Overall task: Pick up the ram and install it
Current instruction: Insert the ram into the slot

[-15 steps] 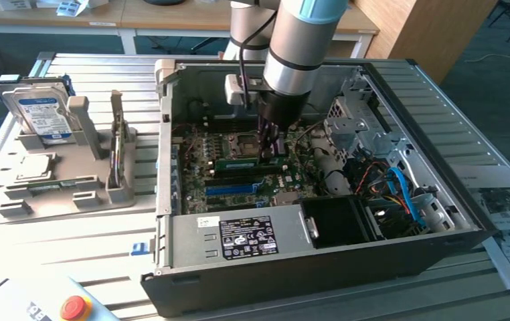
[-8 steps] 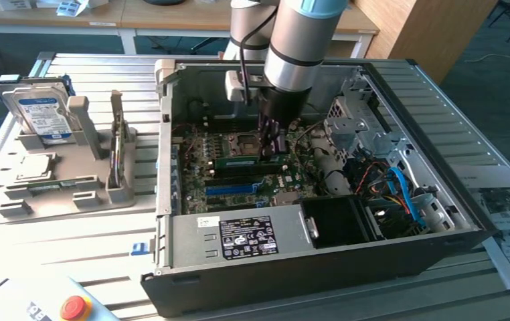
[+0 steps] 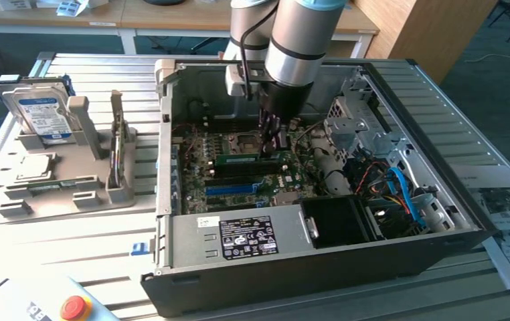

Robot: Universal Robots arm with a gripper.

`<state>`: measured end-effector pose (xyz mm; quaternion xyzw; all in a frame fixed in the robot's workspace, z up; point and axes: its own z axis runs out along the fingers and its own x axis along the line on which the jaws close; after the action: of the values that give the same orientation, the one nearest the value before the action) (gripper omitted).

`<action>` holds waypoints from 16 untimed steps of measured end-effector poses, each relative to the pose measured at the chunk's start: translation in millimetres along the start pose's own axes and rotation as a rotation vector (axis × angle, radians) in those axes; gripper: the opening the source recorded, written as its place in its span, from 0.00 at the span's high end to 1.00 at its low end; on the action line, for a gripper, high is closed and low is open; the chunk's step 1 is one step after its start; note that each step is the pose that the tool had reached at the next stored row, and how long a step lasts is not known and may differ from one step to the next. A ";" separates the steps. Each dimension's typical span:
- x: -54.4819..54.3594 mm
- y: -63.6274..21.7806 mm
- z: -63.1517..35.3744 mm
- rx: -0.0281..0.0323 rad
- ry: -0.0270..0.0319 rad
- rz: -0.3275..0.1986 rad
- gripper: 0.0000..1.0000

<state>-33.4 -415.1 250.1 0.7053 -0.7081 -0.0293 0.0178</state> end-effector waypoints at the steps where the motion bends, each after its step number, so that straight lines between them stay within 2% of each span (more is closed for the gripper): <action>1: 0.0 0.0 0.0 0.0000 -0.0001 0.000 0.88; 12: 0.0 0.5 -0.1 0.0011 0.0006 0.000 0.88; 16: 0.0 0.6 -1.1 0.0018 0.0068 0.000 0.88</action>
<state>-34.0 -415.2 251.2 0.7052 -0.7082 -0.0263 0.0195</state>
